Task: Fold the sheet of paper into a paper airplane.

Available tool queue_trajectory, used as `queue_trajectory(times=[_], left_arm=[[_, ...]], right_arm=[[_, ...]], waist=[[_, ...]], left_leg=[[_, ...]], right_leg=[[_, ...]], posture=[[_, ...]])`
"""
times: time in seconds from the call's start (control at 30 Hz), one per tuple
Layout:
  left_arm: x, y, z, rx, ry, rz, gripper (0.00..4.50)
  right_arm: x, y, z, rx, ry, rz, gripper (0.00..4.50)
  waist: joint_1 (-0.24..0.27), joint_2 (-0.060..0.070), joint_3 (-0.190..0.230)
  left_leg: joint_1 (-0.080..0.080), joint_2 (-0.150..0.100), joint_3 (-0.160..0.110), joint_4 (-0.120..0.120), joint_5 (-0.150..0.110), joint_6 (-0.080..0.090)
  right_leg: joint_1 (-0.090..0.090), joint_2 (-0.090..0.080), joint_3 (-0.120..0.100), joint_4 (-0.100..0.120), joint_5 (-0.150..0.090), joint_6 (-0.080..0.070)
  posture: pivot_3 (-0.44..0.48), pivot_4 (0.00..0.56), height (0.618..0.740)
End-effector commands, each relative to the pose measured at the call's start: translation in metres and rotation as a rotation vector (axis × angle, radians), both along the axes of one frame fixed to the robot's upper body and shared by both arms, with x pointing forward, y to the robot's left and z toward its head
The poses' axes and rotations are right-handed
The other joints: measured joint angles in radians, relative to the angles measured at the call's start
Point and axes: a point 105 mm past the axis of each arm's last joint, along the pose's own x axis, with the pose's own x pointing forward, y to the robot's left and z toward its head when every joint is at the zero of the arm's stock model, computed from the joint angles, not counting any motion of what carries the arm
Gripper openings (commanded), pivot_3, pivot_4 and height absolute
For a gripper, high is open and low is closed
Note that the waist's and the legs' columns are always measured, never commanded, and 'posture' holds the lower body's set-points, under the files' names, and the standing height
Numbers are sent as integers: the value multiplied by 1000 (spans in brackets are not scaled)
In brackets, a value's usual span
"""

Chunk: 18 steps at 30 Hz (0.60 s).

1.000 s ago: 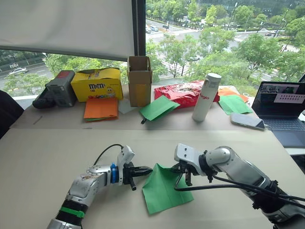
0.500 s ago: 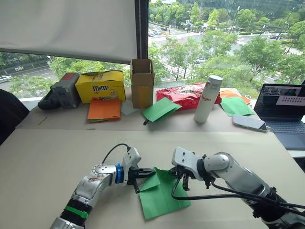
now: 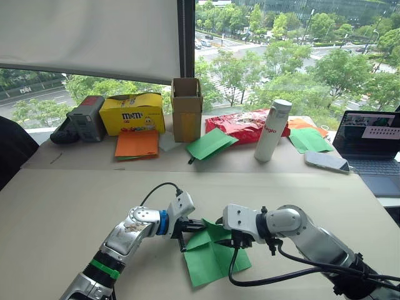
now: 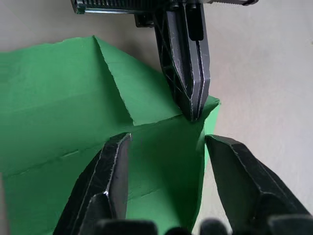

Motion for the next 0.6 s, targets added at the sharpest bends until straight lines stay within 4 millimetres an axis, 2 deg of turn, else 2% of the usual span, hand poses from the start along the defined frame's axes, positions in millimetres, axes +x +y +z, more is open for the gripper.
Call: queue_trajectory(times=[0.03,0.1,0.27,0.3,0.37,0.4,0.53,0.6], left_arm=[[-11,13,-40,136,129,44,0],[-11,13,-39,136,130,45,0],[-12,13,-38,126,131,42,0],[-12,13,-37,124,133,42,0],[-14,13,-38,123,135,40,0],[-14,13,-38,123,135,40,0],[-14,11,-37,118,137,35,0],[-14,11,-37,118,136,35,0]], right_arm=[[-2,-1,20,114,51,-33,2587],[1,-6,30,173,81,-80,2587],[28,-32,67,452,156,-322,2587],[34,-37,71,493,163,-366,2348],[39,-42,69,514,185,-420,1818],[40,-43,67,514,191,-433,1392],[48,-39,35,437,256,-530,23],[46,-31,28,423,291,-525,23]], waist=[[0,0,0],[-1,0,0],[-1,0,0],[-2,-1,0],[-3,-1,-1],[-3,-1,-1],[-4,0,-1],[-4,0,-1]], left_leg=[[0,0,0,0,0,0],[0,0,0,0,0,0],[1,0,-1,0,0,0],[1,0,-1,0,0,1],[1,1,-1,-1,-1,1],[1,1,-1,-1,-1,1],[1,0,-1,-2,-1,1],[1,0,-1,-2,-1,1]], right_leg=[[0,0,0,0,0,0],[1,0,0,0,0,0],[3,-1,0,-1,0,0],[3,-1,0,-1,0,0],[3,-1,0,-1,0,-1],[3,-1,0,-1,0,-1],[3,-1,0,-3,0,-1],[2,-1,0,-3,0,-1]], posture=[[0,150,740],[0,150,740],[0,150,740],[0,150,740],[0,150,740],[0,150,740],[0,150,740],[0,150,740]])
